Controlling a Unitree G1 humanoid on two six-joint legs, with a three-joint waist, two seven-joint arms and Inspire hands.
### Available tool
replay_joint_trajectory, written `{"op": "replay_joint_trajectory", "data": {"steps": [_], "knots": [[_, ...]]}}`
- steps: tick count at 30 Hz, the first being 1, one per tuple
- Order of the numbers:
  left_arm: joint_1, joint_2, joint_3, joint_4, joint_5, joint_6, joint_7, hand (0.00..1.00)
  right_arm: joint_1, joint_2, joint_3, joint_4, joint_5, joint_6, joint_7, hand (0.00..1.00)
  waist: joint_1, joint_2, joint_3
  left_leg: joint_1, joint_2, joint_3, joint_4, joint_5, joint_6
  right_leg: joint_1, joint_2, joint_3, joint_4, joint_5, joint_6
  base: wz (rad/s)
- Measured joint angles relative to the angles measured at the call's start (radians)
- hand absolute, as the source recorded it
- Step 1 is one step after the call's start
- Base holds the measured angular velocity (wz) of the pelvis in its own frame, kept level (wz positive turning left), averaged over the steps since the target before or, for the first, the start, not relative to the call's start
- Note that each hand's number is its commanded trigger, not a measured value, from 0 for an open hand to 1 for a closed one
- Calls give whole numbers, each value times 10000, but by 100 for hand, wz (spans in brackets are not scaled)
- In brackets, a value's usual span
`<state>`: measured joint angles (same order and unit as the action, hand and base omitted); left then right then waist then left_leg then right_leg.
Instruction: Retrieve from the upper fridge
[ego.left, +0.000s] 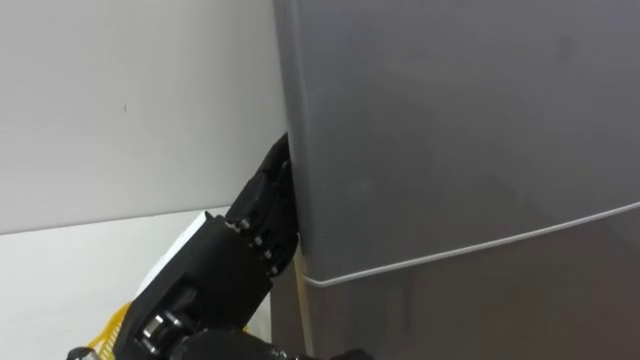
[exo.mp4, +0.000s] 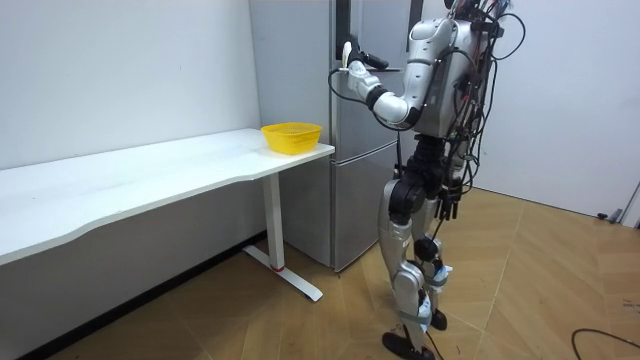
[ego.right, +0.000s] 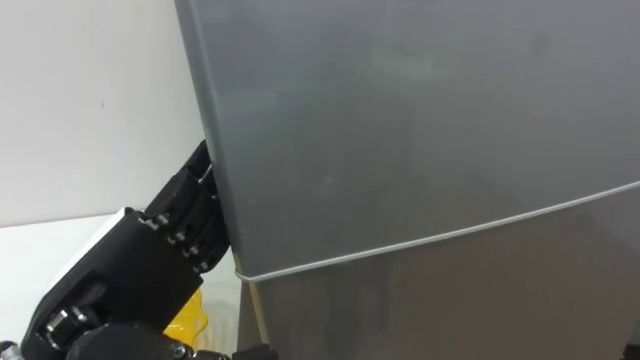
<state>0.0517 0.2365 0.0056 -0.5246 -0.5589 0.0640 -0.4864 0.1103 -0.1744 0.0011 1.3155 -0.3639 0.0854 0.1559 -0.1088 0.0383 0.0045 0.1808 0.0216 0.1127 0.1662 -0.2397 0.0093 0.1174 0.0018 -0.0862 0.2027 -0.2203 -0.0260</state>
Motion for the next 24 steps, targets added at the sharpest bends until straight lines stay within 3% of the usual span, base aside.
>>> {"op": "replay_joint_trajectory", "data": {"steps": [8,21,24], "knots": [[-5,-9,-162,1,-1,-56,54,0,-116,-12,224,150,0,2,-35,0,-20,0,14,-23,-17,12,1,0,0,4,7,-6,-4,15,26,0],[-54,-43,-658,32,-279,-306,489,0,-127,-99,818,162,26,26,-115,0,-175,51,39,-196,-39,541,17,-2,4,-158,-55,40,6,93,140,1],[-54,-17,-738,36,-401,-319,652,0,-133,-160,896,159,27,27,-115,0,-240,78,45,-200,-38,866,17,-2,5,-185,-87,88,9,115,178,-2]]}}
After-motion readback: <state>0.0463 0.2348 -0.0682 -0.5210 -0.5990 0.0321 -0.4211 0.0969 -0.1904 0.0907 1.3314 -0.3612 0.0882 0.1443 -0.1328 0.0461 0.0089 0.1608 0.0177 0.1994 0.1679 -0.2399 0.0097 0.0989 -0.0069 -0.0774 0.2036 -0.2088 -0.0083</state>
